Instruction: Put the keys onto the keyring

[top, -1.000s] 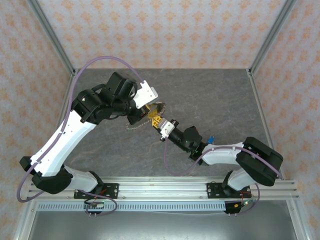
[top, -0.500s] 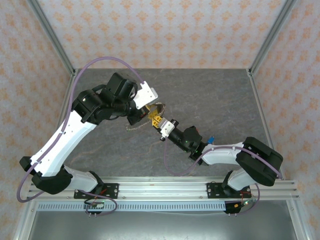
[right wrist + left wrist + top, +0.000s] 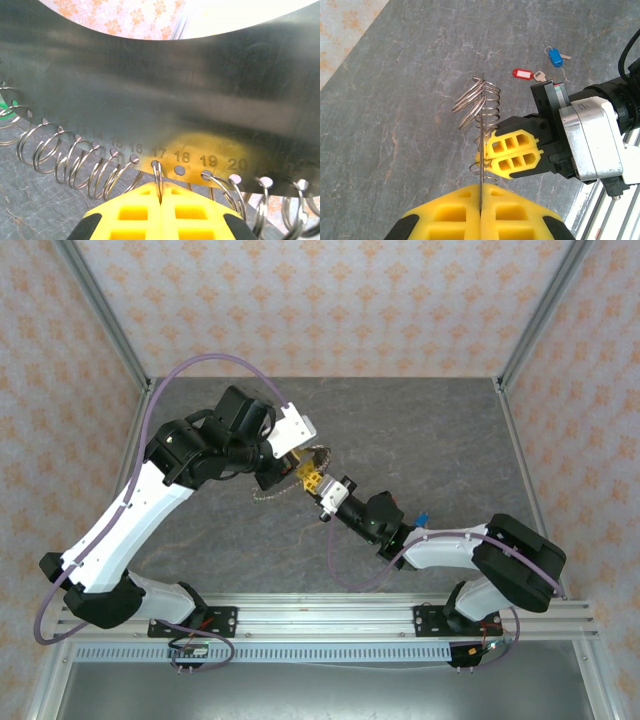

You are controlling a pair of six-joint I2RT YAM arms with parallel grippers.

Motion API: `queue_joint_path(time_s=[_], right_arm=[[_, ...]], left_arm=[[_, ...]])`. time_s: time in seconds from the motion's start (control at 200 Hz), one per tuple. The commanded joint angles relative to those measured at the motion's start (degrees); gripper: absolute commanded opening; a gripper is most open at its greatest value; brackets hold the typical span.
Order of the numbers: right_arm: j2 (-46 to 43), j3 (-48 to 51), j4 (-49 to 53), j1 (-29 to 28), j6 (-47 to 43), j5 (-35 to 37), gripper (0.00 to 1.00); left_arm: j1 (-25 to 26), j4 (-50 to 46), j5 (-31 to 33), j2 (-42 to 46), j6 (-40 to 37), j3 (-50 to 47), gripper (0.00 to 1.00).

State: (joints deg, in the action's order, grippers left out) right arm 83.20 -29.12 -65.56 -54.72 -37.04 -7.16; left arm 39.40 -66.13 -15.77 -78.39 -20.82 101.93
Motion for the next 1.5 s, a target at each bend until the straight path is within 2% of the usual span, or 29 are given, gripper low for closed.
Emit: queue_joint_path(time_s=[0.0,0.22,0.445,0.571,0.741,0.931,1.021,1.111,1.271,1.491], right_arm=[[-0.5,-1.4,-0.4,-0.5,0.6,-1.1,0.0],[-3.2,0.4,1.0,-0.5,3.8,1.8,0.0],[-8.4,1.8,7.4,-0.5,5.4,1.9,0.0],[-10.6,1.8,11.5,-0.3,6.1,-0.3,0.0],[-12.1,1.7,14.7,0.0,6.9,-1.2,0.0],[-13.2,1.4,15.7,0.7,7.9,-2.6,0.0],[-14.5,1.2,17.1,1.9,10.1,-4.6,0.0],[-15.1,0.0,21.8,2.5,10.7,-8.4,0.0],[-17.3,-0.4,25.8,3.2,11.8,-11.7,0.0],[-17.6,-1.0,29.4,3.8,13.2,-12.7,0.0]], left_arm=[[0.3,1.9,2.1,1.5,1.4,-0.8,0.0],[-1.6,4.0,0.8,1.2,5.4,-3.0,0.0],[-8.4,8.9,-9.8,2.6,10.9,-8.3,0.0],[-11.2,11.4,-15.1,3.5,12.6,-11.5,0.0],[-12.2,10.6,-16.6,3.2,11.9,-12.4,0.0],[-13.8,11.6,-16.3,3.4,14.8,-14.4,0.02],[-16.2,13.6,-19.4,3.8,16.7,-17.0,0.08],[-18.1,16.0,-23.7,3.5,19.0,-20.0,0.1],[-18.6,21.7,-26.6,2.9,23.6,-25.7,0.15],[-18.8,25.7,-23.2,1.8,26.5,-32.1,0.2]])
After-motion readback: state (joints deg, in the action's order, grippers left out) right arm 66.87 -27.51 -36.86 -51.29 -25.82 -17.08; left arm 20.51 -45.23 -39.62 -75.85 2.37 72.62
